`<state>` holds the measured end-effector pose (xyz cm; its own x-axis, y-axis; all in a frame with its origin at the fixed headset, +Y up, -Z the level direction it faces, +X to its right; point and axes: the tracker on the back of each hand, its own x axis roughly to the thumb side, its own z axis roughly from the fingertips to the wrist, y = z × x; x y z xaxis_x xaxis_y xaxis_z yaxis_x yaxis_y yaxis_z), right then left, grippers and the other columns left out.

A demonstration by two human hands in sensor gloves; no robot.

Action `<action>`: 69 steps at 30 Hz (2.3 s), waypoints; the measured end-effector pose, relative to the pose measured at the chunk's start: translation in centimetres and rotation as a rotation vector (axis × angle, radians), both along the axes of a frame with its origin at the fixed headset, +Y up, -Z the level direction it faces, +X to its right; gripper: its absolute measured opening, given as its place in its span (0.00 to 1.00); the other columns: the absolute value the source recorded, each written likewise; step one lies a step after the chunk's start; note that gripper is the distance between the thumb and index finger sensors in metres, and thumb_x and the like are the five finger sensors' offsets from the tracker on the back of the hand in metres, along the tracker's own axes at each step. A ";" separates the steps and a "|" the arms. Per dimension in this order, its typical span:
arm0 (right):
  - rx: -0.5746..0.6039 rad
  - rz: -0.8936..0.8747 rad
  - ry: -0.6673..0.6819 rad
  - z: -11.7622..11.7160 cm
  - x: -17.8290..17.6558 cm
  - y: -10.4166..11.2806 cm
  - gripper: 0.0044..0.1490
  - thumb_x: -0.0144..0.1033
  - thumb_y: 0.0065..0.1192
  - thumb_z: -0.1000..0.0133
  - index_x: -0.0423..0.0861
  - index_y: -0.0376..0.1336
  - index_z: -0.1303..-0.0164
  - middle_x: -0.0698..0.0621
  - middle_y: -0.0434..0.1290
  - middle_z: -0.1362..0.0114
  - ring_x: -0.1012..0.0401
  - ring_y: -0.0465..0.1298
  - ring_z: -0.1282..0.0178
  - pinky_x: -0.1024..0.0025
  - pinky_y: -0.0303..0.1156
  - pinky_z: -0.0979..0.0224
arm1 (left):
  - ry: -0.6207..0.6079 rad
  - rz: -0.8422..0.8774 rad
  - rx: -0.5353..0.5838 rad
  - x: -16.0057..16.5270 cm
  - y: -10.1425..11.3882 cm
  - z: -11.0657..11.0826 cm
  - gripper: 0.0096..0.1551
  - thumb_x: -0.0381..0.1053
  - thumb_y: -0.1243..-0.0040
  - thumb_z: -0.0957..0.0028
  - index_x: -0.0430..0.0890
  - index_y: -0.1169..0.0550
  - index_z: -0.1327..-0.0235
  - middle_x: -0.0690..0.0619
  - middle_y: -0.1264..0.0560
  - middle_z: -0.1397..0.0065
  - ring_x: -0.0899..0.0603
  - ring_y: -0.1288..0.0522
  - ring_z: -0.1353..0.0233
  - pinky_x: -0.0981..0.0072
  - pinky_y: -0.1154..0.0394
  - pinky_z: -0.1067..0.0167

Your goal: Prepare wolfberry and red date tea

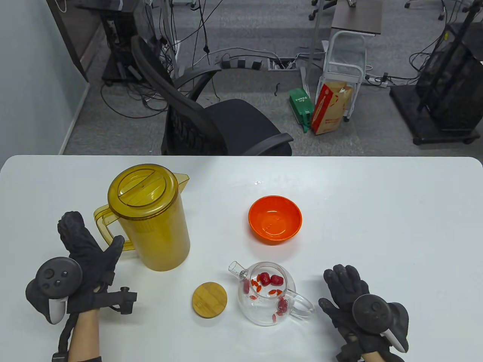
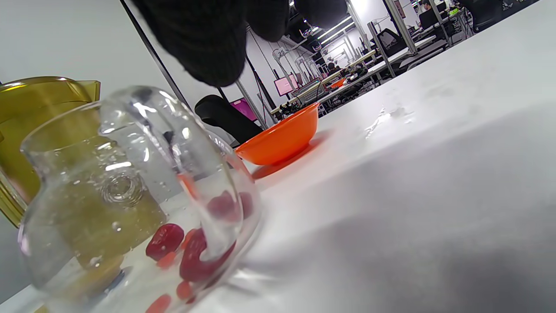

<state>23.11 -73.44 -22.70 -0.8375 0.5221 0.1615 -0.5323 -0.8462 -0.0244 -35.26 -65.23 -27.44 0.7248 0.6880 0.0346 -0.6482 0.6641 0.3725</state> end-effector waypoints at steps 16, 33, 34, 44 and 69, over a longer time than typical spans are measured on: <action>-0.018 -0.004 -0.003 -0.1 0.0 -0.1 0.46 0.43 0.68 0.40 0.43 0.51 0.15 0.40 0.50 0.11 0.43 0.44 0.14 0.38 0.43 0.20 | 0.149 0.366 -0.130 -1.2 -5.3 -3.7 0.39 0.56 0.39 0.39 0.56 0.45 0.20 0.51 0.35 0.25 0.38 0.32 0.21 0.40 0.36 0.25; -0.009 -0.060 -0.025 -0.3 0.4 0.0 0.46 0.43 0.67 0.40 0.43 0.51 0.15 0.40 0.51 0.11 0.43 0.44 0.14 0.38 0.44 0.20 | 0.082 0.492 0.074 -0.4 -4.8 -6.6 0.16 0.61 0.45 0.36 0.54 0.32 0.45 0.56 0.25 0.49 0.50 0.23 0.47 0.55 0.25 0.36; -0.009 -0.067 -0.030 -0.3 0.5 0.0 0.46 0.43 0.68 0.40 0.43 0.51 0.15 0.40 0.50 0.11 0.43 0.44 0.14 0.38 0.44 0.20 | 0.052 0.446 0.075 -0.2 -3.8 -6.7 0.16 0.61 0.45 0.36 0.54 0.32 0.45 0.56 0.24 0.49 0.51 0.22 0.48 0.55 0.25 0.37; -0.017 -0.093 -0.041 -0.4 0.9 0.0 0.46 0.43 0.67 0.40 0.43 0.51 0.15 0.40 0.50 0.11 0.43 0.44 0.14 0.39 0.44 0.20 | -0.169 0.288 0.157 3.1 3.6 -5.7 0.16 0.58 0.40 0.39 0.50 0.28 0.48 0.53 0.22 0.54 0.48 0.21 0.55 0.52 0.23 0.45; -0.032 -0.109 -0.026 -0.4 1.1 -0.2 0.46 0.43 0.68 0.40 0.44 0.50 0.15 0.40 0.49 0.11 0.43 0.43 0.14 0.39 0.43 0.19 | -0.566 -0.296 -0.004 13.7 8.2 -4.0 0.16 0.56 0.37 0.40 0.47 0.25 0.49 0.49 0.20 0.56 0.46 0.20 0.60 0.49 0.22 0.51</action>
<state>24.20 -73.61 -23.09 -0.7788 0.6153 0.1223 -0.6211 -0.7836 -0.0129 -21.57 -57.07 -31.43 0.7544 0.4627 0.4655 -0.5331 0.8457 0.0233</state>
